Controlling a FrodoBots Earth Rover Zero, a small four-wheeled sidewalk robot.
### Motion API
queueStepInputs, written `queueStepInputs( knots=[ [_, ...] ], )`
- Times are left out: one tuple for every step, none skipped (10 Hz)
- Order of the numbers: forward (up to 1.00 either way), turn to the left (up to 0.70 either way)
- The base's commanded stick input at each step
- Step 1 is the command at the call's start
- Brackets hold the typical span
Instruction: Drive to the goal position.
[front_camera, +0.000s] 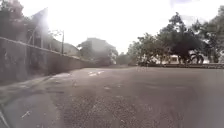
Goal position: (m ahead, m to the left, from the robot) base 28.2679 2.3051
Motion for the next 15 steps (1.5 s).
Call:
queueStepInputs(
  knots=[
    [1.00, 0.00],
    [1.00, 0.00],
    [1.00, 0.00],
    [1.00, 0.00],
    [1.00, 0.00],
    [1.00, 0.00],
    [1.00, 0.00],
    [1.00, 0.00],
    [1.00, 0.00],
    [1.00, 0.00],
    [1.00, 0.00],
    [1.00, 0.00],
    [1.00, 0.00],
    [1.00, 0.00],
    [1.00, 0.00]
  ],
)
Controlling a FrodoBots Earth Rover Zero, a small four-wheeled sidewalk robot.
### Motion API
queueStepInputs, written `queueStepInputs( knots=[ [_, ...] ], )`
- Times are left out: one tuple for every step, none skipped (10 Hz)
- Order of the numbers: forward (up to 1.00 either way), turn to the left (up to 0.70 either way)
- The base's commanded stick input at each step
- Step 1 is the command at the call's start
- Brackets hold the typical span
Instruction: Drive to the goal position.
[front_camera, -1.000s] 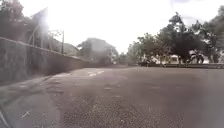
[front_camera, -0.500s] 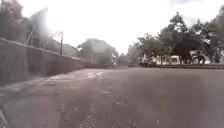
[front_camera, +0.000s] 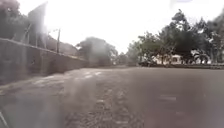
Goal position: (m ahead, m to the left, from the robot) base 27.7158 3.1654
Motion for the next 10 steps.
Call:
queueStepInputs(
  knots=[
    [1.00, 0.00],
    [1.00, 0.00],
    [1.00, 0.00],
    [1.00, 0.00],
    [1.00, 0.00],
    [1.00, 0.00],
    [0.73, 0.00],
    [0.31, 0.00],
    [0.00, 0.00],
    [0.00, 0.00]
  ],
)
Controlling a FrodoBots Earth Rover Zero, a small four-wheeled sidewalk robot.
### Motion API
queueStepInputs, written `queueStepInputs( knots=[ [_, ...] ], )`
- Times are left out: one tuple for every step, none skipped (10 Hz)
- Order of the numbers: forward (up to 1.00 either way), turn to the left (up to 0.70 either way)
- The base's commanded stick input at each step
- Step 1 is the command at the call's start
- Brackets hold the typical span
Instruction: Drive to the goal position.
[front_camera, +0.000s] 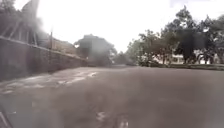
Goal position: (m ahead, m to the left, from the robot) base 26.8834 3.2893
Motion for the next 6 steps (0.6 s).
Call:
queueStepInputs(
  knots=[
    [0.00, 0.00],
    [0.00, 0.00],
    [0.00, 0.00],
    [0.00, 0.00],
    [0.00, 0.00],
    [0.00, 0.00]
  ],
)
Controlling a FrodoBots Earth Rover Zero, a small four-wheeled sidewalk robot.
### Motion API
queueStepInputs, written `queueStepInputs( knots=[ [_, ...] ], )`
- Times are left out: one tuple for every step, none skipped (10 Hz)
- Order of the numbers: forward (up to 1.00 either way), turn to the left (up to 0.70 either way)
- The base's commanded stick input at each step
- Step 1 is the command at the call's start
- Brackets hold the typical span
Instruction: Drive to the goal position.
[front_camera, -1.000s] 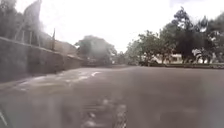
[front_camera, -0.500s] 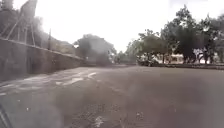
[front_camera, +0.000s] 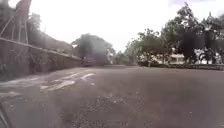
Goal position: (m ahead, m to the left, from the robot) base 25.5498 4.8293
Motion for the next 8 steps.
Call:
queueStepInputs(
  knots=[
    [0.00, 0.00],
    [0.50, 0.00],
    [0.76, 0.00],
    [1.00, 0.00],
    [1.00, 0.00],
    [1.00, 0.00],
    [1.00, 0.00],
    [1.00, 0.00]
  ],
)
